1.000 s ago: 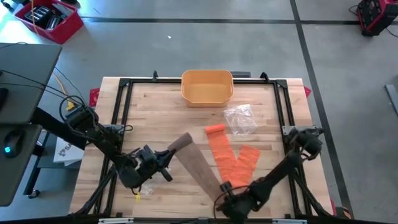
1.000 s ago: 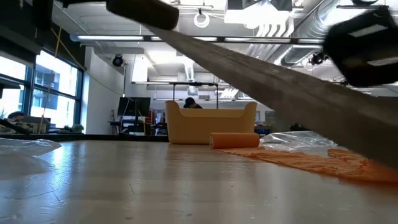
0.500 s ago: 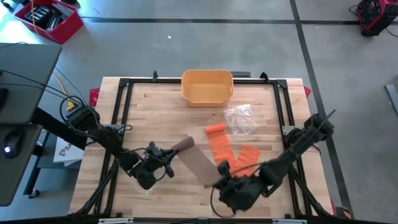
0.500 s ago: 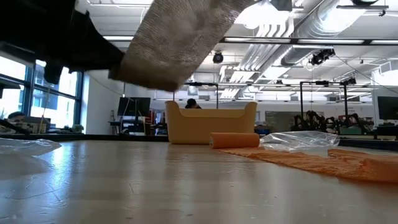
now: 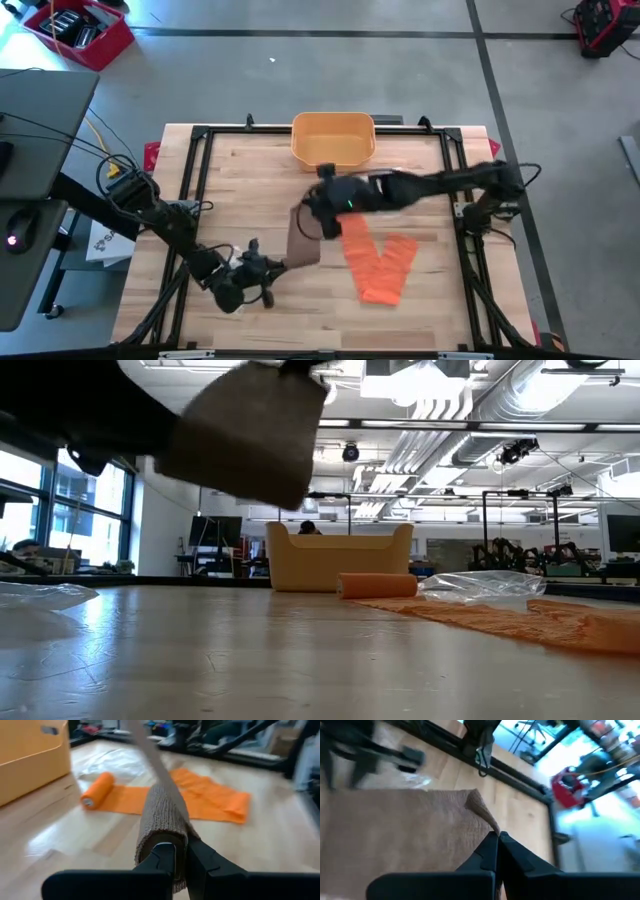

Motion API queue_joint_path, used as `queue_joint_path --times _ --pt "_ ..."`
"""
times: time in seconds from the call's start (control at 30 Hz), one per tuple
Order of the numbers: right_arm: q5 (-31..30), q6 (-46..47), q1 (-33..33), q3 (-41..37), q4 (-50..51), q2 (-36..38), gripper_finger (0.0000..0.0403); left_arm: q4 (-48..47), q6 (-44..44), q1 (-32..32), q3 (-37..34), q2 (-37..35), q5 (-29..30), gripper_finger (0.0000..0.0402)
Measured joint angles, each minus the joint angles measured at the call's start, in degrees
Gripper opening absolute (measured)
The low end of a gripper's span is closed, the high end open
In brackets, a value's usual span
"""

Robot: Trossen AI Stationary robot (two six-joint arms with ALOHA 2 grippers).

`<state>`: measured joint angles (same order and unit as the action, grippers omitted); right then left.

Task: Roll bandage
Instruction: Roll the brown bandage

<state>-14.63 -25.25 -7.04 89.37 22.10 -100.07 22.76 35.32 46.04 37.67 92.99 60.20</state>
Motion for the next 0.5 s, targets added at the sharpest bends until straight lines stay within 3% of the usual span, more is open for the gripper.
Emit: queue_joint_path --times 0.17,0.27,0.37,0.5 --pt "14.4 6.3 4.1 -10.0 -18.8 -5.2 0.0000 4.1 -1.3 4.0 0.0 0.0 0.2 0.0011" --pt "16.9 10.7 3.9 -13.3 -28.9 -8.9 0.0000 5.5 -0.3 5.3 0.0 0.0 -2.4 0.0011" --pt "18.4 14.9 3.4 -13.7 -31.3 -12.3 0.0011 8.0 0.0 6.3 0.0 0.0 -3.0 0.0011" --pt "21.8 20.0 4.0 -13.7 -29.6 -13.6 0.0066 10.0 -0.1 7.3 0.0 0.0 -1.4 0.0011"
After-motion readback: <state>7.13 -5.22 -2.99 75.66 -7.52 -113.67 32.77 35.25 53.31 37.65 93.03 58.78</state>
